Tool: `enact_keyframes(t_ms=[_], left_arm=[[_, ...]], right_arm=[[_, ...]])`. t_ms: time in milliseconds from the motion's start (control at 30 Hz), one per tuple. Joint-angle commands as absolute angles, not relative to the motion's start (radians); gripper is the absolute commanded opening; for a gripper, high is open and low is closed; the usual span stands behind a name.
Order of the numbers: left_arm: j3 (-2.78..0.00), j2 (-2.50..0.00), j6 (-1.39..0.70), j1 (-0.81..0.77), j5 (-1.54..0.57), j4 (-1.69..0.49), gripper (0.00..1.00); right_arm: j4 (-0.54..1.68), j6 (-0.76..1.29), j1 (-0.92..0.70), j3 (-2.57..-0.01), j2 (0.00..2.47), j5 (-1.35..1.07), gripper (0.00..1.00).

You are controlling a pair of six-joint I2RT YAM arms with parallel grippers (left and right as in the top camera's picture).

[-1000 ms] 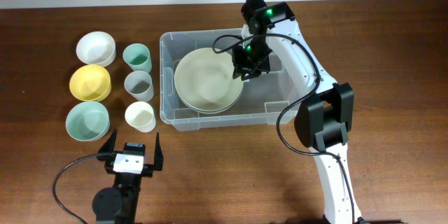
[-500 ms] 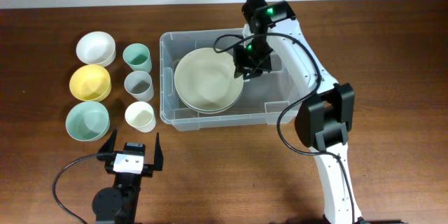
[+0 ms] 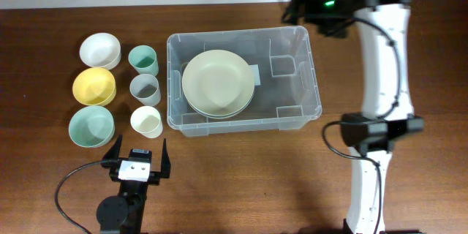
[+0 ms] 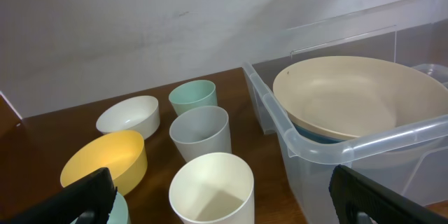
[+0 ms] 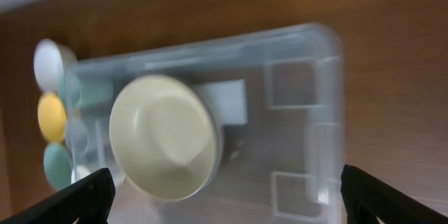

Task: Pack container
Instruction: 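Open the right gripper and retract the right arm to the right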

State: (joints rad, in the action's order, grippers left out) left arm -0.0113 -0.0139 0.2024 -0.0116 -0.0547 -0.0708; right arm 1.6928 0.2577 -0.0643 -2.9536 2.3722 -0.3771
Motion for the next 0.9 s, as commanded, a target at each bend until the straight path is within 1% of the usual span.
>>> enact_keyframes(t_ms=[0,100,200,467,633,867], left_arm=[[-0.009,-0.007,0.215,-0.006,-0.052,-0.077,1.0],[-0.009,-0.007,0.215,-0.006,-0.052,-0.077,1.0],[-0.009,-0.007,0.215,-0.006,-0.052,-0.077,1.0],[-0.009,-0.007,0.215,-0.006,-0.052,-0.077,1.0],[-0.009,-0.007,0.215,-0.006,-0.052,-0.076,1.0],[-0.009,-0.007,0.215,-0.006,-0.052,-0.077,1.0]], right_arm=[[1.699,0.248,0.042,-2.96,2.256,-0.308,0.99],[1.699,0.247,0.128,-2.896,2.175,-0.307,0.99],[1.699,0.231,0.216,-2.764,2.067,-0.299,0.99],[1.699,0.187,0.474,-2.246,1.777,-0.215,0.99],[1.679,0.191,0.642,-2.022,1.745,-0.226,0.99],[1.64,0.245,0.793,-1.883,1.759,-0.234,0.99]])
